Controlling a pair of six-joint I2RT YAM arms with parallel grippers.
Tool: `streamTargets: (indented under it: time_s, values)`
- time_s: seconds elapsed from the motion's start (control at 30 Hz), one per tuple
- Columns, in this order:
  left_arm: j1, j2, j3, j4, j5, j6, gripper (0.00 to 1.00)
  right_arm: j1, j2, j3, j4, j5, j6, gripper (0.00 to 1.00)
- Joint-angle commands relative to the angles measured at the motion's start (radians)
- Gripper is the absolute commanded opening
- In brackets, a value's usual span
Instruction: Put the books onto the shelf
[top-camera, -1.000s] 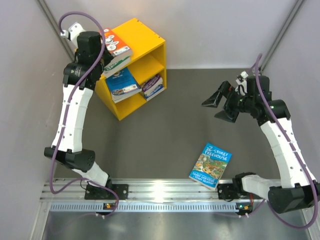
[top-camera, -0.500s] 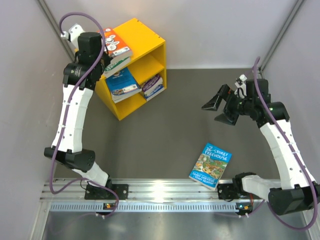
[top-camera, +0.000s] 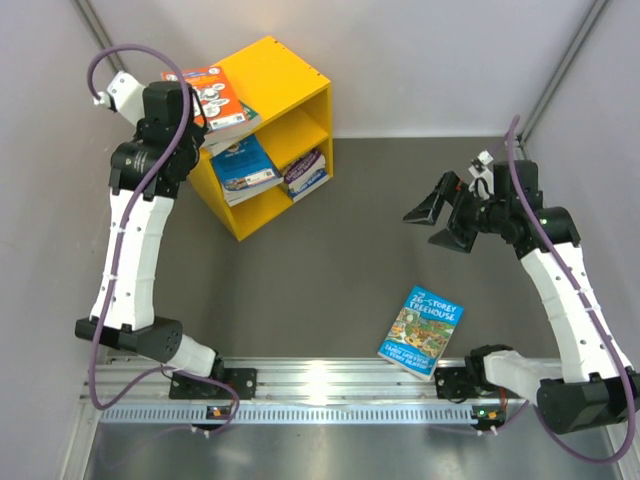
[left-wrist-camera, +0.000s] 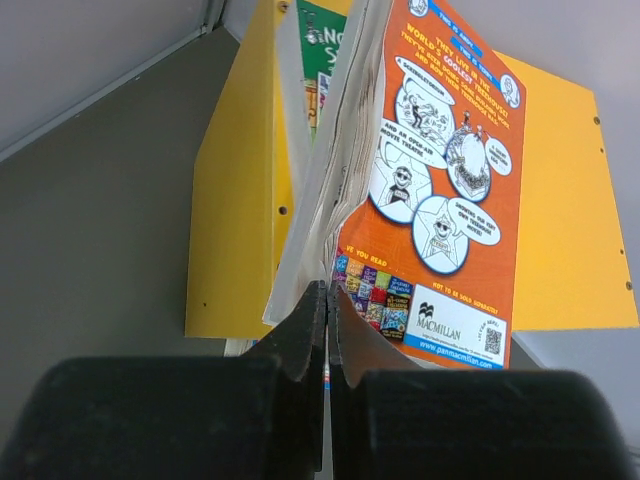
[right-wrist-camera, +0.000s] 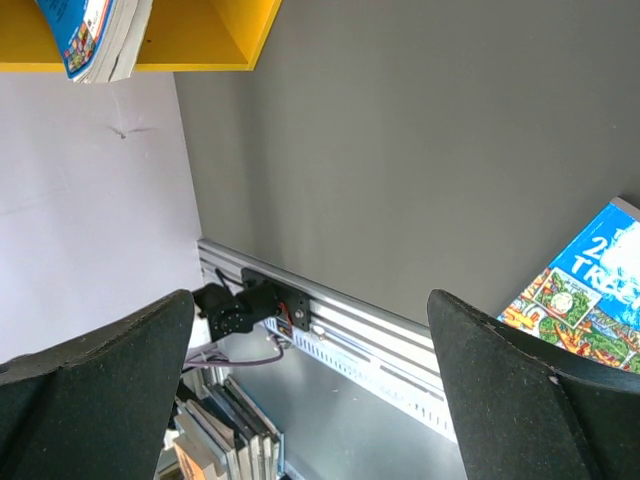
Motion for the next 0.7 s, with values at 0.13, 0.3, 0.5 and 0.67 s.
streamTargets:
  time_s: [0.13,0.3,0.5,0.67]
  values:
    - [-0.005,-0.046,-0.047,-0.086,-0.062,-0.154,0.0,-0.009,-0.03,-0.013,0.019,-0.023,-0.021,1.0]
    - [-0.027,-0.028,-0.076,-0.06,-0.03,-0.21,0.0,-0.007,-0.035,-0.024,0.017,-0.024,-0.026,1.0]
    - [-0.106,0.014,-0.022,-0.063,-0.108,-0.288,0.0,-0.007,-0.043,-0.029,0.009,-0.021,-0.029,1.0]
    - [-0.165,0.026,-0.004,-0.095,-0.189,-0.342,0.0,-0.005,-0.043,-0.029,0.006,-0.018,-0.034,1.0]
